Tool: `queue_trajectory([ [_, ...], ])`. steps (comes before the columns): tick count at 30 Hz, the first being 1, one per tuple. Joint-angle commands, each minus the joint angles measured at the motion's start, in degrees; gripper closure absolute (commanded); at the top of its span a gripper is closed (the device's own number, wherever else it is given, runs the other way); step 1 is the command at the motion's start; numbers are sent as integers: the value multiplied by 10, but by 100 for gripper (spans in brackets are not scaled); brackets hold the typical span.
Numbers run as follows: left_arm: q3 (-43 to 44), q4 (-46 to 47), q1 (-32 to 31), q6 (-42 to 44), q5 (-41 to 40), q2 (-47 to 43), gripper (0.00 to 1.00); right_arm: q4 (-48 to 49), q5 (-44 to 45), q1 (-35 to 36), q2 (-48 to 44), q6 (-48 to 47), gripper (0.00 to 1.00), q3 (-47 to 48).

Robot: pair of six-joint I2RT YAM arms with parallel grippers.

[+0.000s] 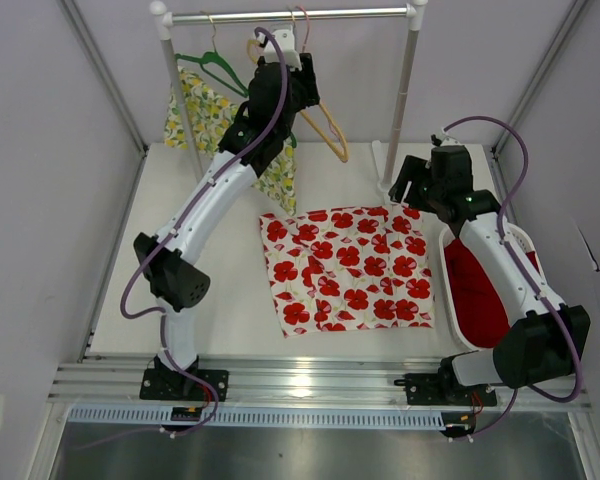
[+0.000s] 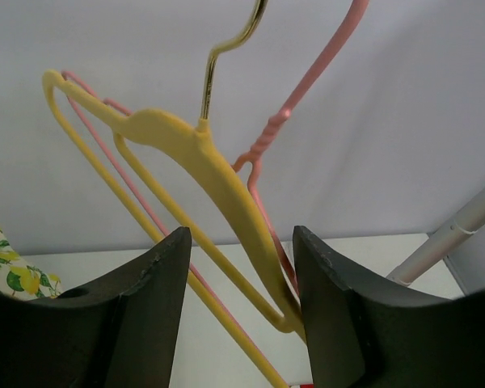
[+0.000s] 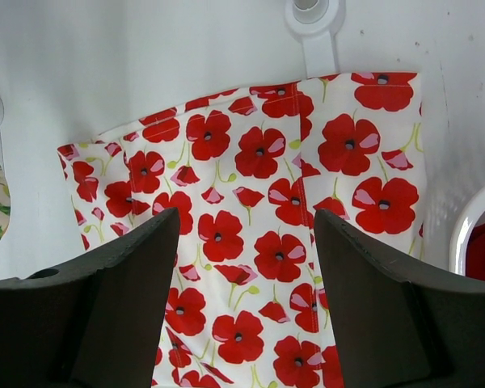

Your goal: Place the skirt on the hanger

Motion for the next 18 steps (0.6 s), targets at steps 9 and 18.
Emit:
queue_trajectory([
  [9, -29, 22, 2, -11, 3, -40, 43, 16, -20, -11, -26, -16, 27, -13],
  [18, -71, 54, 2, 3, 16, -76, 42, 18, -19, -13, -26, -21, 28, -15],
])
